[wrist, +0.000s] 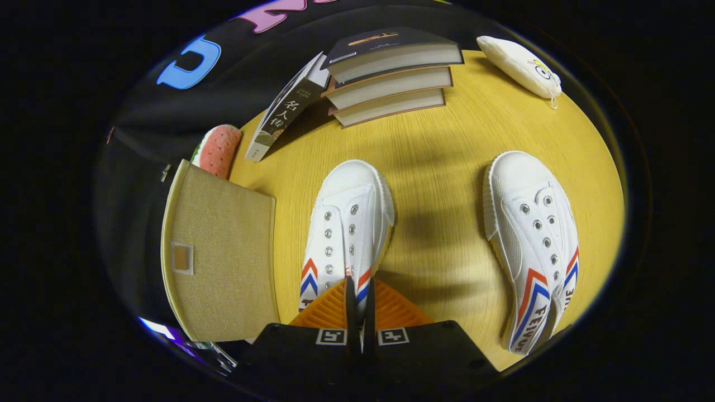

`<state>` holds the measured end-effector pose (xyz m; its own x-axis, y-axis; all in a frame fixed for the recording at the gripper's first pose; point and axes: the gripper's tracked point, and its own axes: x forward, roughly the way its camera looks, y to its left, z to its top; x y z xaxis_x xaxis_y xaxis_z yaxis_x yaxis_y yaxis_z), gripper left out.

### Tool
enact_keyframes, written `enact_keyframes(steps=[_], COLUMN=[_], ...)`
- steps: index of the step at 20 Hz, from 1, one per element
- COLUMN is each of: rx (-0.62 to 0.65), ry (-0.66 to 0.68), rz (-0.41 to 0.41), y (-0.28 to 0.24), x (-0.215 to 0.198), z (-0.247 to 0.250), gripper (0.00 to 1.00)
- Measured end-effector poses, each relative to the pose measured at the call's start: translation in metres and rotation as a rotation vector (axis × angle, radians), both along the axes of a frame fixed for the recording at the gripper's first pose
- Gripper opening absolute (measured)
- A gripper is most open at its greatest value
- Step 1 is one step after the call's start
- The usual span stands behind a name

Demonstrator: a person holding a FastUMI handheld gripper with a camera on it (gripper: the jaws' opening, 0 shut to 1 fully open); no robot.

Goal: Open the storage box then place both shoes into the box .Put the left shoe in first, then the right shoe, with the right side of both shoes facing outward in a uniform manner.

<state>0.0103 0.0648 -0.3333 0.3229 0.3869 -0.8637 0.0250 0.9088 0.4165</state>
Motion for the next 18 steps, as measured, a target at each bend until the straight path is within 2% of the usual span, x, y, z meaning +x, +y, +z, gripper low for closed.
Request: enact_keyframes(steps=[9, 13, 18], rx=[0.063, 0.112, 0.203], ry=[-0.040, -0.079, -0.125], rz=[-0.046, -0.028, -0.048], y=[0.001, 0.009, 0.026], x=[0.001, 0.001, 0.002], z=[0.040, 0.076, 0.128], gripper=[0.05, 0.05, 0.05])
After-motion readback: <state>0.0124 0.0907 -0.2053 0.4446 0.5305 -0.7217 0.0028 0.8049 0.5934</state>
